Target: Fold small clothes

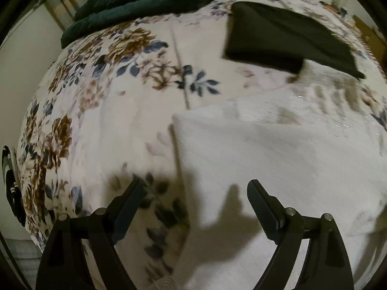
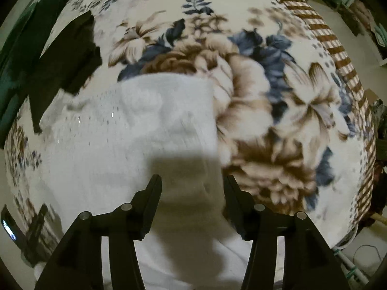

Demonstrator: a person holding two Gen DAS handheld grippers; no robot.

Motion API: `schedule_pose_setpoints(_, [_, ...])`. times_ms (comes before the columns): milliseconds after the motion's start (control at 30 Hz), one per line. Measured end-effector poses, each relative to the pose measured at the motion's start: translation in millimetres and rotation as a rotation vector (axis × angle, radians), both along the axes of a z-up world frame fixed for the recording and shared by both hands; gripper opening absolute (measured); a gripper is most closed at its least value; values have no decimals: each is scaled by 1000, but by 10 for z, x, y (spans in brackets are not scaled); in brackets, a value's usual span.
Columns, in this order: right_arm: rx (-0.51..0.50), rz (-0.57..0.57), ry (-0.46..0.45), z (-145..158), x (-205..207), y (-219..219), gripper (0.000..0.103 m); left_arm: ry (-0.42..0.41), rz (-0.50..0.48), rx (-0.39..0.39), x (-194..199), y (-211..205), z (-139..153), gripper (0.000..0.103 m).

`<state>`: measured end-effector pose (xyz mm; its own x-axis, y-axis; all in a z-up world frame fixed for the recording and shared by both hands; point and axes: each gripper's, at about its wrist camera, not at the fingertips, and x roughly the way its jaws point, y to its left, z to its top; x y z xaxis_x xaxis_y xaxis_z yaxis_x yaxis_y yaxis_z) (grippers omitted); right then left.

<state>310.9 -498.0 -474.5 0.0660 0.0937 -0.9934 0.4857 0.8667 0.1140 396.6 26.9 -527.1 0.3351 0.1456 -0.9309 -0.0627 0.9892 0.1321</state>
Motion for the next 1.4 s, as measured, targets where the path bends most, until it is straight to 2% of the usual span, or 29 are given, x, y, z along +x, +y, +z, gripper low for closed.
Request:
schedule_pose_setpoints(67, [-63,90,32,2,-154,94,59,-16,-29,-10,-156,-131,86,87])
schedule_pose_setpoints(167, [-134,294,98,-256,-339,294,60,-22,-57,4,-358,-339,123,87])
schedule_pose_setpoints(200, [-139,351,119,-414,-394,356,58,-17,-66,11,-471,-458,110,87])
schedule_pose_setpoints(233, [-135,358,118,-518,-434,352,50,-10,-68,19,-532,-525,92,87])
schedule_pose_setpoints(267, [-135,337,104,-578,-463,302,21,-2,-69,30,-597,-597,75,87])
schedule_pose_setpoints(300, [-139,293,90,-608,-498,196,11,14,-68,45,-702,-720,44,87])
schedule_pose_setpoints(333, [-120,189,57,-597,-567,-33,11,21,-64,59,-788,-816,29,87])
schedule_pose_setpoints(367, [-112,104,42,-577,-636,-232,3,26,-56,77,-876,-906,24,87])
schedule_pose_setpoints(433, [-92,-35,52,-584,-814,-704,0,40,-30,107,-1037,-1060,23,87])
schedule_pose_setpoints(500, [43,-102,79,-657,-939,-1042,0,64,15,132,-1223,-1253,32,87])
schedule_pose_setpoints(567, [170,-67,60,-598,-960,-1222,0,81,65,137,-1393,-1423,68,87])
schedule_pose_setpoints(633, [219,49,21,-450,-875,-1228,5,88,106,137,-1554,-1570,99,87])
schedule_pose_setpoints(667, [241,104,10,-402,-809,-1204,17,92,122,137,-1628,-1644,106,87])
schedule_pose_setpoints(700, [258,157,-1,-348,-736,-1183,34,105,142,133,-1754,-1766,95,87])
schedule_pose_setpoints(767, [297,213,-25,-263,-586,-1172,50,125,156,121,-1905,-1910,57,87])
schedule_pose_setpoints(867, [350,261,-20,-237,-326,-1263,53,170,143,65,-2184,-2189,-48,87])
schedule_pose_setpoints(967, [382,309,10,-209,-195,-1415,55,205,67,2,-2498,-2557,-137,87])
schedule_pose_setpoints(1067, [367,345,52,-368,-10,-1596,58,243,-22,-63,-2781,-2959,-248,87])
schedule_pose_setpoints(1133, [346,363,84,-416,-26,-1762,58,265,-65,-94,-2914,-3214,-375,87])
schedule_pose_setpoints(1200, [343,380,99,-441,-30,-1818,58,291,-99,-95,-2974,-3420,-539,87])
schedule_pose_setpoints(1267, [390,383,98,-497,24,-1831,58,297,-135,-53,-2972,-3607,-753,87])
schedule_pose_setpoints(1300, [429,382,93,-511,43,-1812,59,293,-141,-36,-2960,-3637,-807,86])
schedule_pose_setpoints(1333, [485,373,84,-539,96,-1789,60,286,-147,-14,-2929,-3664,-891,72])
schedule_pose_setpoints(1400, [565,348,71,-596,212,-1706,66,244,-141,-32,-2852,-3631,-929,59])
